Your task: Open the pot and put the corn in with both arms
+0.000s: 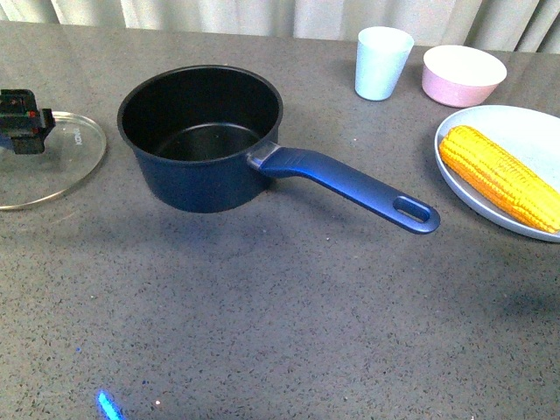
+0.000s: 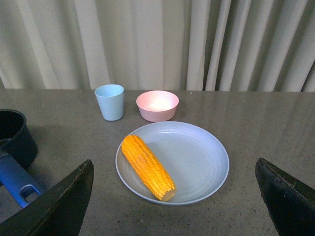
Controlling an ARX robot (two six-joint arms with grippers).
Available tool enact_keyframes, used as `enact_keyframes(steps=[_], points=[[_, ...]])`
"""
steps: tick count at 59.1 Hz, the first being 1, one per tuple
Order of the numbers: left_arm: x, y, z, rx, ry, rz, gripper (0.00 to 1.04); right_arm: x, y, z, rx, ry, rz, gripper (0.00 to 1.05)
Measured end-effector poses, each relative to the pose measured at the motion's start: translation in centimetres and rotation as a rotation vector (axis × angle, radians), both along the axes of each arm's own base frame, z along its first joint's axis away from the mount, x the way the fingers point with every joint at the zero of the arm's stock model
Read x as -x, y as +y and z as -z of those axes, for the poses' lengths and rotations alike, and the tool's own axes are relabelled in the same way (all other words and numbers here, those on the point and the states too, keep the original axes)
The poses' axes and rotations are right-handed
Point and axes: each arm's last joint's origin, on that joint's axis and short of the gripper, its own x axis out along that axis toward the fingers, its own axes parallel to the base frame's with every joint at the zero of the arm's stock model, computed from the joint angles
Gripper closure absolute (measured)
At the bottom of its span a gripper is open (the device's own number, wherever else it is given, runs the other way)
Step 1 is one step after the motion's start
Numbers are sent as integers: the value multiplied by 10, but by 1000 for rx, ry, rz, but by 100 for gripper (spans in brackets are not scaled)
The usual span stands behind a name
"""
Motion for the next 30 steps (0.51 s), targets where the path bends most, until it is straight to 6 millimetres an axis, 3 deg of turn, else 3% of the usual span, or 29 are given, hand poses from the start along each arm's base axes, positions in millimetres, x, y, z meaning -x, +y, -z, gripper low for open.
enact_keyframes(steps=[15,30], points=[[1,-1,3,10,-2,4,43,0,0,0,0,0,0,9],[11,-3,9,9,21,15,7,0,0,0,0,0,0,9]])
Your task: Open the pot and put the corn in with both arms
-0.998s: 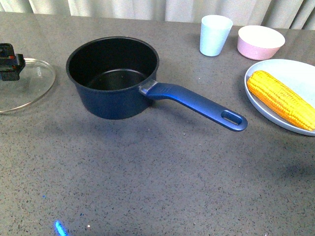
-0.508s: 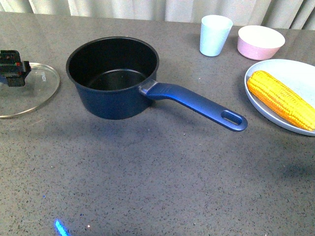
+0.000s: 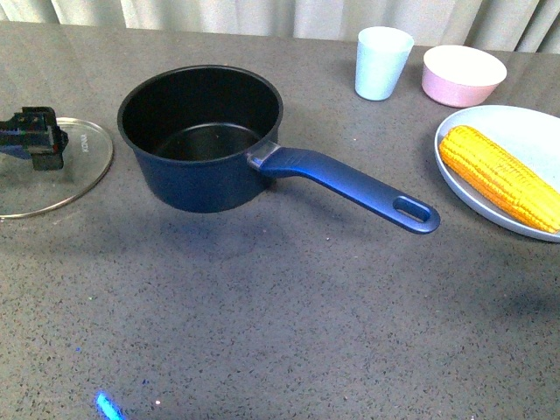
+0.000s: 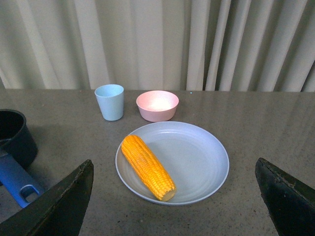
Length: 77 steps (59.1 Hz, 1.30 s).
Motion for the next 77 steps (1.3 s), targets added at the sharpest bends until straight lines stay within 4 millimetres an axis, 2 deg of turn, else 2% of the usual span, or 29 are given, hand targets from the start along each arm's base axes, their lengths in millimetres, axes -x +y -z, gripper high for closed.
enact_keyframes(steps=[7,14,37,43,48,67,69,77], points=[[10,-1,-4,4,-7,19,9,0,0,0,0,0,0,9],[21,0,-16,6,-39,19,9,0,0,0,0,0,0,9],[78,15,-73,95,-159,4,9,0,0,0,0,0,0,9],[91,13,-81,8,-399,-63,25,0,0,0,0,0,0,9],[108,4,-83,-10,-498,-54,40,0,0,0,0,0,0,9],[157,-16,-95,-15,-503,-46,93,0,0,0,0,0,0,9],[165,-18,-99,-15,-511,-46,102,0,0,0,0,0,0,9],[188,-28,-103,-24,-522,-65,103,0,0,0,0,0,0,9]])
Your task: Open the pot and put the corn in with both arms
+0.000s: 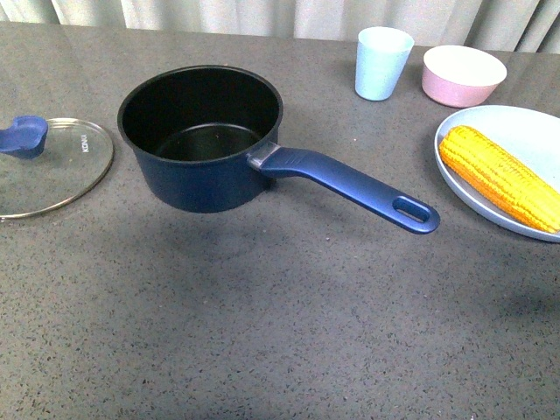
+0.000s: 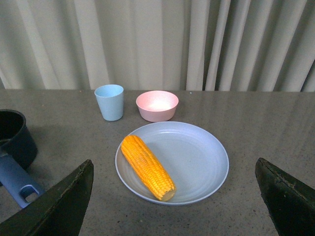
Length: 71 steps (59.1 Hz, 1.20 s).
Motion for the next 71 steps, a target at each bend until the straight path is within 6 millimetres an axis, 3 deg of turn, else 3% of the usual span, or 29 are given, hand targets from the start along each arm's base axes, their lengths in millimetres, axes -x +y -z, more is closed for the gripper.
enact_keyframes(steps=[27,71], points=[[40,-6,-2,-1,-5,18,103,0,0,0,0,0,0,9],[67,-6,-10,-1,-31,18,103,0,0,0,0,0,0,9]])
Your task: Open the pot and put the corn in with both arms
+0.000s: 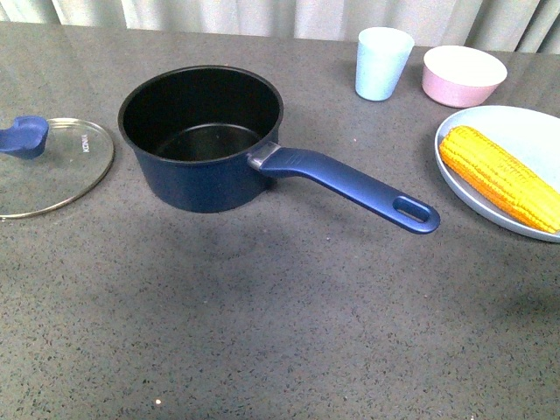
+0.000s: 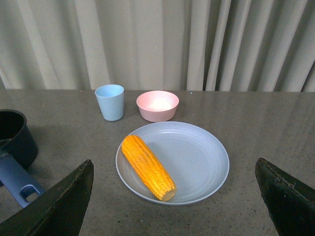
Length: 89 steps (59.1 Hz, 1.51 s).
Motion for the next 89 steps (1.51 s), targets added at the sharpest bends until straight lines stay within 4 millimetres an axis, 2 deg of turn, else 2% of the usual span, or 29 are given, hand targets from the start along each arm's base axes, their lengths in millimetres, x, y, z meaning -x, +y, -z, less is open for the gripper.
enact_keyframes(steps=[25,33,51,83,89], points=[[8,0,1,0,0,0,103,0,0,0,0,0,0,9],[19,0,4,0,13,0,103,0,0,0,0,0,0,9],[19,0,4,1,16,1,102,0,0,0,0,0,0,9],[19,0,4,0,16,0,8,0,0,0,0,0,0,9],[19,0,4,-3,16,0,9,0,0,0,0,0,0,9]])
